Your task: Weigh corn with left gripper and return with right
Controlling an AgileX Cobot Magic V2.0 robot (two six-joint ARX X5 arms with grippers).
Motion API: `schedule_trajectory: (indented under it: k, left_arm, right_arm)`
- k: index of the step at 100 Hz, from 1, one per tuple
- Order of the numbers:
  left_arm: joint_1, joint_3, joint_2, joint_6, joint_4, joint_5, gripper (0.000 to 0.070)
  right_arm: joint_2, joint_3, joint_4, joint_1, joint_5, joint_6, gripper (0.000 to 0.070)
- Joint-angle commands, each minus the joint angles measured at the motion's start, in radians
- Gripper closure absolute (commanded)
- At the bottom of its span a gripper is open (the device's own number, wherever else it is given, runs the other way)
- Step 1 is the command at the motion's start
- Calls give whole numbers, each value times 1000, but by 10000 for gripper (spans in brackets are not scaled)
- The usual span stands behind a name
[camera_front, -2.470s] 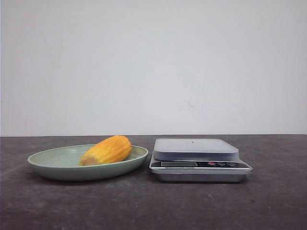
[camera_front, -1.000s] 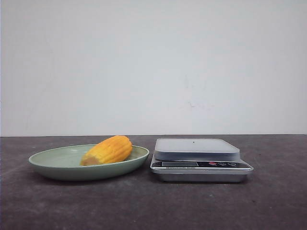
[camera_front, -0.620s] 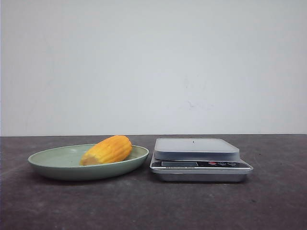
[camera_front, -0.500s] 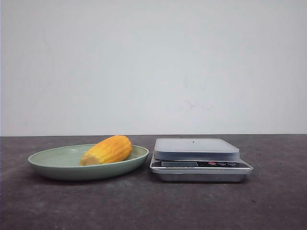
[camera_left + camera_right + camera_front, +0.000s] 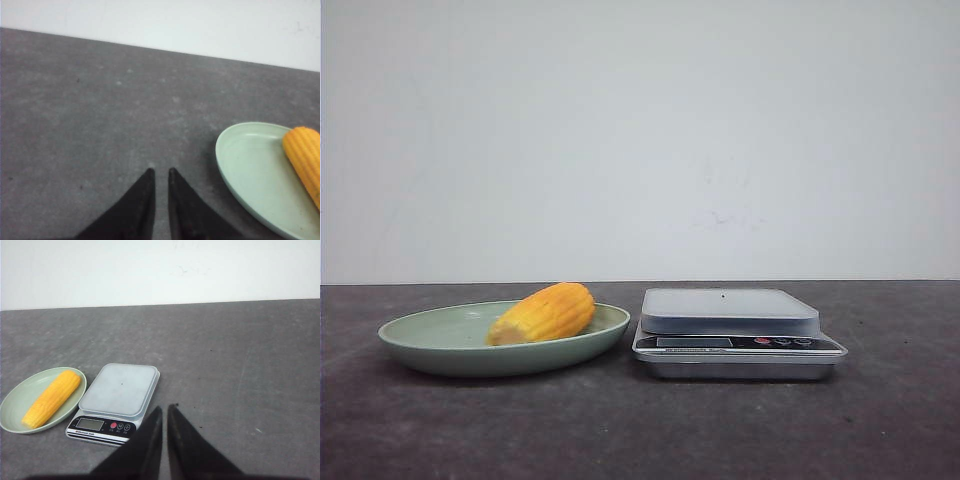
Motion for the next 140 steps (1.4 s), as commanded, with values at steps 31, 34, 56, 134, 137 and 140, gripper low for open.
schedule_trajectory:
  k: [31,34,56,134,137,140]
  left_arm:
    - [2,-16,-2,16,-4,0,700]
    - [2,-16,-2,17,-4,0,700]
    - [2,-16,-2,17,-5,0,700]
    - [2,-16,-2,17,-5,0,700]
    - [2,-16,-2,17,-5,0,700]
    - [2,-16,-2,16,-5,0,700]
  right_arm:
    - [-3,15,11,4,0,10,690]
    - [-3,15,11,4,0,10,690]
    - [-3,15,11,4,0,10,690]
    - [-134,-345,650,-390,-161,-237,690]
    - [-145,-381,673,-404,-177,-243,690]
    - [-152,-416,697,-417,-190,-246,690]
